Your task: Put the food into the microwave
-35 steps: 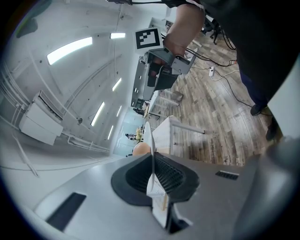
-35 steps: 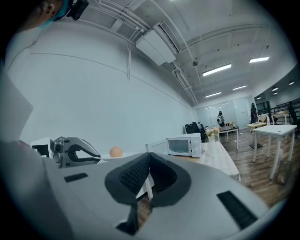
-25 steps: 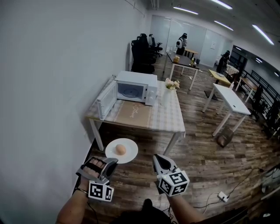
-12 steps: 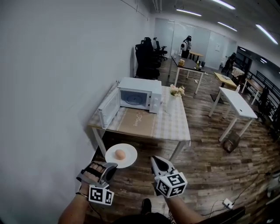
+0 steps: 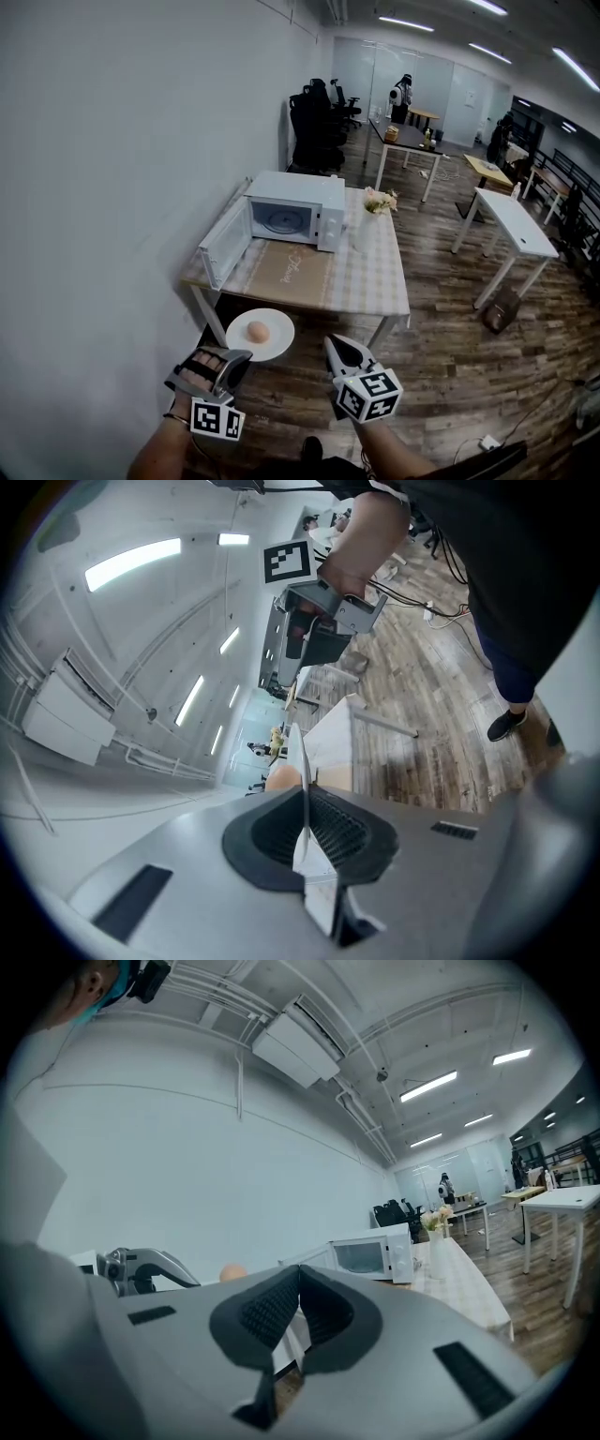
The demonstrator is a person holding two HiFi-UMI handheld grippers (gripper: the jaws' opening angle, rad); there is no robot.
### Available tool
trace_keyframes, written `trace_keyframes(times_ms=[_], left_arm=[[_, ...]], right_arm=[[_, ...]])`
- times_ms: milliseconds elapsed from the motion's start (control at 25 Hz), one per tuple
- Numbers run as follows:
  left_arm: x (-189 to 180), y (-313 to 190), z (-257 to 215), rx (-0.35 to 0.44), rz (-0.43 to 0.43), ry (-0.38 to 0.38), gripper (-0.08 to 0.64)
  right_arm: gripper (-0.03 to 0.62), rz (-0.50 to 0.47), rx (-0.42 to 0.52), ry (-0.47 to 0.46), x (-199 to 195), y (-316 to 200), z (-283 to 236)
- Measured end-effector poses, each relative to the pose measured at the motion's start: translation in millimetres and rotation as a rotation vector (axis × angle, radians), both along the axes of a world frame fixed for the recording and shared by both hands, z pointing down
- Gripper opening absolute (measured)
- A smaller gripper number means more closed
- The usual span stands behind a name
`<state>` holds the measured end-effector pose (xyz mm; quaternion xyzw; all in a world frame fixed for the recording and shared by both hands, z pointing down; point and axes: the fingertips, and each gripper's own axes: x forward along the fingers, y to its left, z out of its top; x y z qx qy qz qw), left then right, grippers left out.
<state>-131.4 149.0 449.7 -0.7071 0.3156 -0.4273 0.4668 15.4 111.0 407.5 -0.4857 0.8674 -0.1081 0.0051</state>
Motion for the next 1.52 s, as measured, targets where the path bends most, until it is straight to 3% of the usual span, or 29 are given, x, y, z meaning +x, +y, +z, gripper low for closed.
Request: trace_keyframes(times_ms=[680,1000,1520], left_arm=[[32.2,-78.8,1.7,-0.04,-0.08,-0.017,0.021],[50.5,-101.0,5.9,-0.041,-0.116,-0.056,0.021],[71.3,-123.3,9.6,-0.055,-0.135,-0.052,0.021]], right_arm=[[0.008,-0.082,0.02,0.024,31.6,-88.8,-1.7],[0.009,-0.102,0.023,0.005,58.4,-111.7,-0.8],[0.008,-0.128,0.015,0.002,75.5,-130.8,5.2]])
